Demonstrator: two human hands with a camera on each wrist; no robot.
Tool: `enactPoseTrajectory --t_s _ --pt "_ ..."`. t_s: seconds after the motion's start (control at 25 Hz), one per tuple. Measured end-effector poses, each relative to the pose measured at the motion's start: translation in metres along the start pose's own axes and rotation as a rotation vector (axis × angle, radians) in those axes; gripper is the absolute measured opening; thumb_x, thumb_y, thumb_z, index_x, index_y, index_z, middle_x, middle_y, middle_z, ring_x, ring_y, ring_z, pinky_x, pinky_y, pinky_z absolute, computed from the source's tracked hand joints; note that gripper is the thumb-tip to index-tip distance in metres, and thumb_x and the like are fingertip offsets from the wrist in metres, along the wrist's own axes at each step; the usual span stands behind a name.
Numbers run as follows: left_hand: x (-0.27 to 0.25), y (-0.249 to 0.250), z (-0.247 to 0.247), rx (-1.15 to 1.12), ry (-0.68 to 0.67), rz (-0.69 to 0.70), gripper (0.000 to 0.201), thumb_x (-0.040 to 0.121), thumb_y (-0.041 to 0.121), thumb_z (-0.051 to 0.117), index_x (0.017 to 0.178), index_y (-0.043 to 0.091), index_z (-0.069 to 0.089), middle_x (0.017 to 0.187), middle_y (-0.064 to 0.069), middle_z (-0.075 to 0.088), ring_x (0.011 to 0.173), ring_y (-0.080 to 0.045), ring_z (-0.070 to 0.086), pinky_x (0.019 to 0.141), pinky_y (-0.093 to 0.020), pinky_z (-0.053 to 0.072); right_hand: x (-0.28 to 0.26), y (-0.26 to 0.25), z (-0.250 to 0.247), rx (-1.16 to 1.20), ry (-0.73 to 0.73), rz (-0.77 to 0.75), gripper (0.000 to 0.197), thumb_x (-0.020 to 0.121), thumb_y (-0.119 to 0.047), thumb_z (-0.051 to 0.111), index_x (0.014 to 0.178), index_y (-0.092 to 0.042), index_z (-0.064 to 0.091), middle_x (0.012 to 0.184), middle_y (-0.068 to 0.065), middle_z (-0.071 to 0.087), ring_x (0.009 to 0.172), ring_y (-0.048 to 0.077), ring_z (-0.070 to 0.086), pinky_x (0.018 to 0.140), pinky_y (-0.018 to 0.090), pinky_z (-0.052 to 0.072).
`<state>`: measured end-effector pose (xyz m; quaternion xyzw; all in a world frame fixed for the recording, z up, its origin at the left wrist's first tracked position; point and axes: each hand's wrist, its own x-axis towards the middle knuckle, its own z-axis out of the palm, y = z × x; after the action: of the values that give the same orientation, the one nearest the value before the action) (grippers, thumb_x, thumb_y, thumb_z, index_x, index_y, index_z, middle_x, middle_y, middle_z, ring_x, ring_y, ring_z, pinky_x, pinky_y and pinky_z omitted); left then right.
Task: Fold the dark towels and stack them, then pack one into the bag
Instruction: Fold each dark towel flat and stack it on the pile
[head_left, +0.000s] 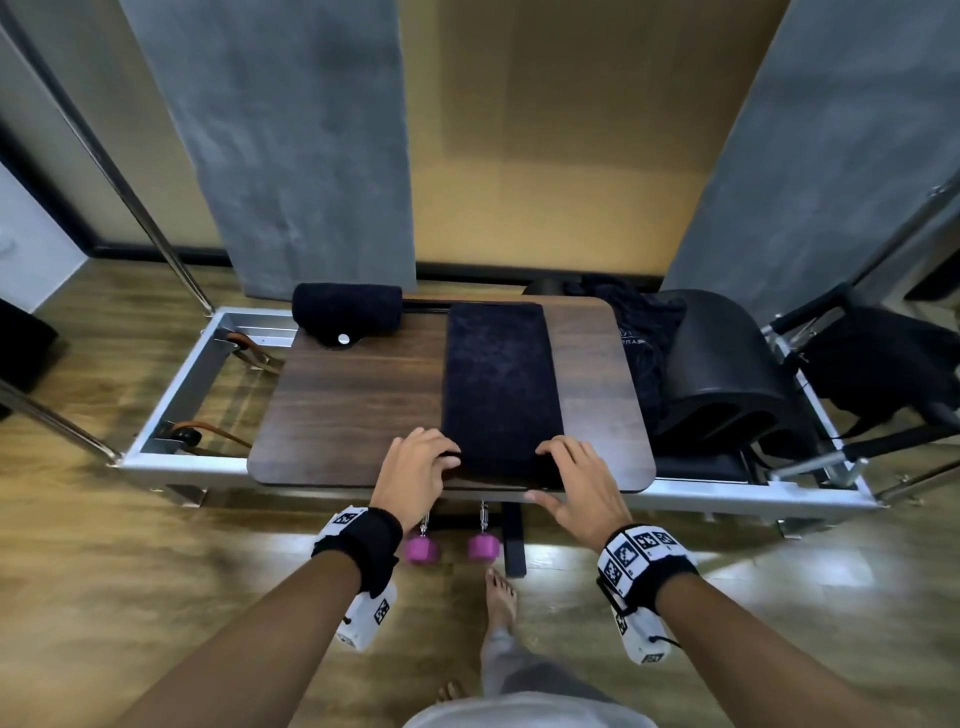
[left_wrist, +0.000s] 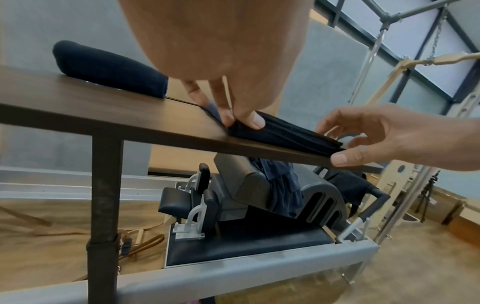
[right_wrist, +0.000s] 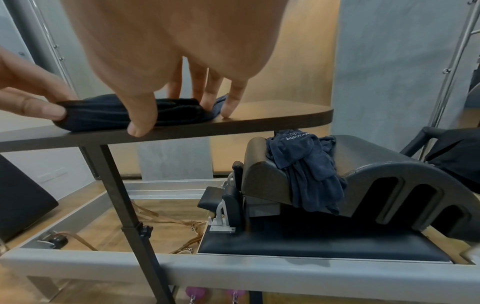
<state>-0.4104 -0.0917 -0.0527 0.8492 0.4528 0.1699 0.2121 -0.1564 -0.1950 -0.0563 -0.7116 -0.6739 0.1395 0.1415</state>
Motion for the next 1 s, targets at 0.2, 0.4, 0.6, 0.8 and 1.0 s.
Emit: enactPoseTrajectory --t_s 0.2,0.4,0.6,0.8,1.0 --pt "0.023 -0.002 0.002 -0.264 0.004 -0.337 0.012 0.102 0.018 0.067 0.099 0.017 0.078 0.098 0.002 0.08 0.103 -0.024 0.071 0.092 -0.043 0.054 0.016 -0.003 -0.006 0.028 0.069 -0.011 0.031 0.096 -0.019 0.069 0.126 -0.021 0.062 0.119 -0.002 0.062 0.106 0.023 0.059 0.093 0.037 0.05" --pt "0.034 -0.008 0.0 -0.424 0.041 -0.482 0.015 0.095 0.034 0.077 0.091 0.023 0.066 0.086 0.008 0.074 0.093 -0.022 0.07 0.088 -0.044 0.057 0.045 0.004 -0.016 0.165 0.077 0.057 0.009 0.096 -0.009 0.071 0.099 -0.009 0.079 0.104 -0.001 0.065 0.098 0.02 0.061 0.088 0.035 0.051" --pt "0.031 0.001 -0.002 -0.22 0.156 -0.171 0.017 0.094 0.042 0.075 0.089 0.028 0.066 0.095 0.016 0.061 0.093 -0.007 0.056 0.086 -0.038 0.051 0.073 0.006 -0.023 0.228 -0.055 0.173 0.008 0.091 -0.008 0.074 0.094 -0.011 0.081 0.097 0.001 0.073 0.097 0.019 0.065 0.093 0.034 0.053" --pt "0.036 0.017 0.011 0.058 -0.021 0.129 0.045 0.097 0.067 0.057 0.127 0.034 0.063 0.126 0.021 0.055 0.119 0.0 0.046 0.097 -0.032 0.036 0.085 0.008 -0.036 0.298 -0.109 0.199 0.02 0.085 -0.003 0.077 0.088 -0.021 0.072 0.074 0.002 0.069 0.075 0.018 0.066 0.075 0.03 0.053" --pt "0.051 0.012 0.014 -0.057 -0.036 -0.039 0.019 0.103 0.039 0.063 0.099 0.03 0.079 0.099 0.017 0.07 0.103 -0.009 0.058 0.091 -0.036 0.034 0.092 0.004 -0.047 0.273 -0.17 0.163 0.019 0.088 -0.005 0.075 0.08 -0.023 0.071 0.074 0.001 0.069 0.073 0.015 0.063 0.07 0.029 0.051"
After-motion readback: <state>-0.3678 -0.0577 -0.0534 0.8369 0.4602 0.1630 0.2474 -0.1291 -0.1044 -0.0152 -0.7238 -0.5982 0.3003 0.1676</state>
